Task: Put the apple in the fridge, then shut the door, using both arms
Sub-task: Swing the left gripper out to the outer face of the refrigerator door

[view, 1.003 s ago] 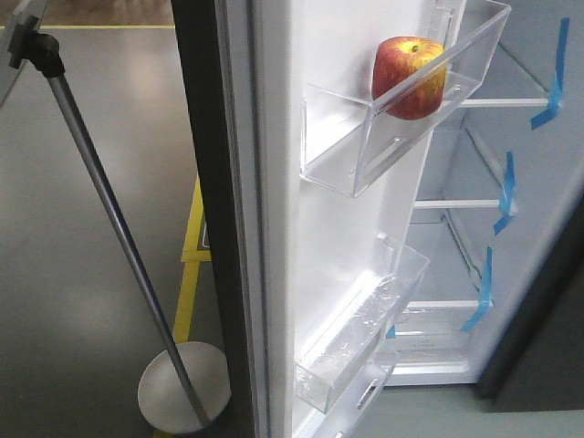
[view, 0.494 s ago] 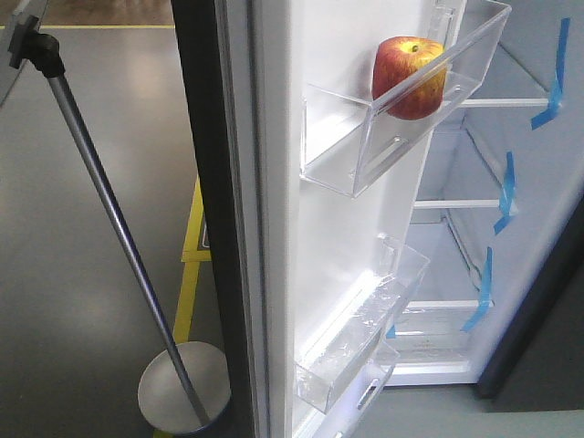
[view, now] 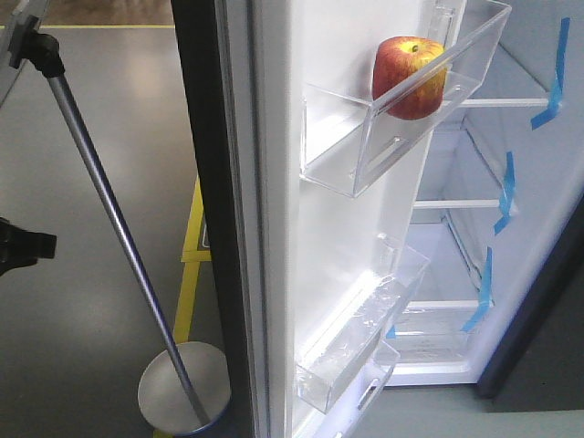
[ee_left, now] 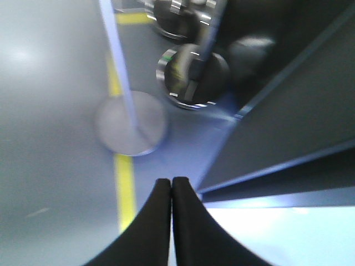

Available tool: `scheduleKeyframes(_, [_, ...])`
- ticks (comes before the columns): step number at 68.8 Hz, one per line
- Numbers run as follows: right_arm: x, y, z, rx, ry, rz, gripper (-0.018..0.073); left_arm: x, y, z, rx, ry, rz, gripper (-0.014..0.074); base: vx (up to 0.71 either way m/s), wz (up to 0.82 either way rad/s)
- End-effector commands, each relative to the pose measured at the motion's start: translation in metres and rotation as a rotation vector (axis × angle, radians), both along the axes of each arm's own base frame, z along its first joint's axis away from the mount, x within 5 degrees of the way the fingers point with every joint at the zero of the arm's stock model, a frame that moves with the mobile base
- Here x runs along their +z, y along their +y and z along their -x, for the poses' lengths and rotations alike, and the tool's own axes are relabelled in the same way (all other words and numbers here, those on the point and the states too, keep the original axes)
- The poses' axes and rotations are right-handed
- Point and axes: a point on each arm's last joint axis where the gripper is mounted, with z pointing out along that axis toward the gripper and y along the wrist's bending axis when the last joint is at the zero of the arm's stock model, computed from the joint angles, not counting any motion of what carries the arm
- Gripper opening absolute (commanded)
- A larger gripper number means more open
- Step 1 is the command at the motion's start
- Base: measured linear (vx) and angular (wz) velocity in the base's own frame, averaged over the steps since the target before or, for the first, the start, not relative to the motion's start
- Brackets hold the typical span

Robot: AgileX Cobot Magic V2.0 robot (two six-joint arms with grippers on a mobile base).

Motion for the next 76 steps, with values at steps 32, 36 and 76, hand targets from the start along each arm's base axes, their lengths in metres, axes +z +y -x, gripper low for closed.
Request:
scheduleKeyframes(32, [0.01,0.001,-0.003,-0.015,-0.039,-0.045,0.0548,0.004,-0.047,-0.079,-0.227,-0.231,0.559,-0.0006,0.0,0.0])
scheduleKeyframes(36, [0.01,0.001,-0.003,-0.015,-0.039,-0.045,0.0548,0.005,-0.054,-0.085,-0.261,-0.234,0.602,-0.0006,0.0,0.0])
scheduleKeyframes(76, [0.01,0.001,-0.003,-0.015,-0.039,-0.045,0.0548,0.01,-0.127,-0.096,-0.571,-0.155,0.773,-0.0006,0.0,0.0])
